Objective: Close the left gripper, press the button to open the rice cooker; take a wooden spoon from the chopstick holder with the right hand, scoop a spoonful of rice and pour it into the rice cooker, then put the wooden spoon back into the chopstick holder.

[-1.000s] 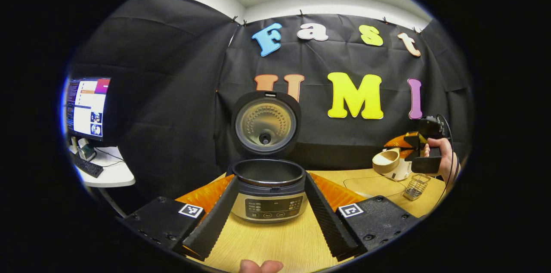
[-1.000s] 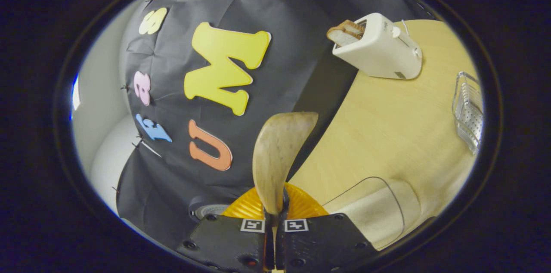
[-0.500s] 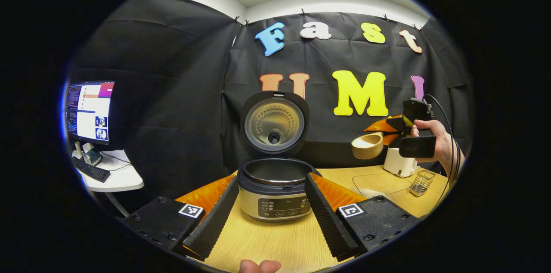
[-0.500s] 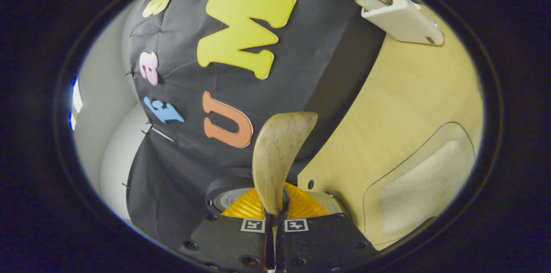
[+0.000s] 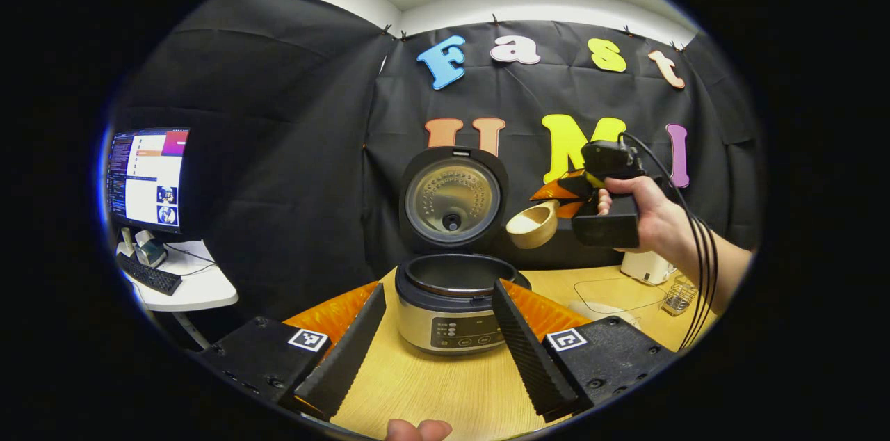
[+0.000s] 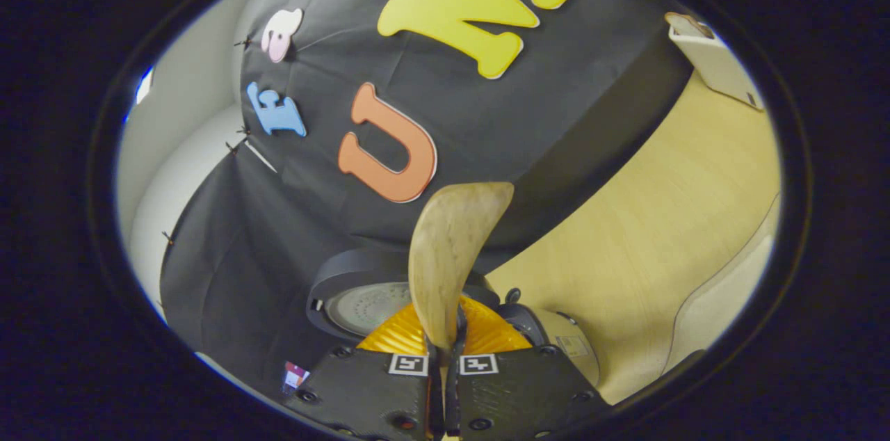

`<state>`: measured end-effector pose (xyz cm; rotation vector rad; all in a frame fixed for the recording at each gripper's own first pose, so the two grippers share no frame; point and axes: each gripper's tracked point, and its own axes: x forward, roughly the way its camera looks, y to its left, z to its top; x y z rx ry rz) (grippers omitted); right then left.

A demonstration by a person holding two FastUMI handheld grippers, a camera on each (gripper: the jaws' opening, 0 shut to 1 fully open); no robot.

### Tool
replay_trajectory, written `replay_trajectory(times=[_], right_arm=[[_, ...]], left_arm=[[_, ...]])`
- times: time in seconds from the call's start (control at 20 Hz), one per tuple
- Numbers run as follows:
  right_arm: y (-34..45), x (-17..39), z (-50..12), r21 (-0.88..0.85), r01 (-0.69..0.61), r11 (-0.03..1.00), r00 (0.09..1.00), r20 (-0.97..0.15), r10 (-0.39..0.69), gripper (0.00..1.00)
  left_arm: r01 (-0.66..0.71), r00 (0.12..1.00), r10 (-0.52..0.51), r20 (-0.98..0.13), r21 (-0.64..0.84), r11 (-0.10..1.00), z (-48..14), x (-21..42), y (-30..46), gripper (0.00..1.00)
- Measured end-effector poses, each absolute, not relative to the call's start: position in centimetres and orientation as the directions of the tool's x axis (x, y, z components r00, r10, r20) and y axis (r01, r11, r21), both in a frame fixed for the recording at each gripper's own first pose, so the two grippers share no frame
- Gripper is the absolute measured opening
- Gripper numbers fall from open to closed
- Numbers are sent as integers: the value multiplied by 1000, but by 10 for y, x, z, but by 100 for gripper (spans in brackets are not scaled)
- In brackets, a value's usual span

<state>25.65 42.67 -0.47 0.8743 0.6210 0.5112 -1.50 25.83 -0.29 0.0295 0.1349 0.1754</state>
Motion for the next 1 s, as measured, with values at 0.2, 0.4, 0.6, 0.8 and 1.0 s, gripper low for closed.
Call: replay_trajectory(times=[0.2,0.4,0.6,0.8,1.0], right_arm=[[440,276,-11,752,-196,629,759,-289,584,2],[461,281,-21,671,-241,701,772,-305,557,2],[481,283,-22,558,-307,770,790,-301,534,2],[493,282,-23,504,-341,794,795,-296,529,2],[503,277,-16,442,-379,813,805,-276,525,2]], left_arm=[[-131,982,132,-134,18,991,-4,-13,247,98],[-117,983,118,-143,16,993,-6,-11,244,98],[-127,979,130,-156,32,991,-10,-12,249,98],[-138,980,142,-139,37,990,-5,-14,252,98],[-141,980,146,-133,42,989,-2,-15,254,98]])
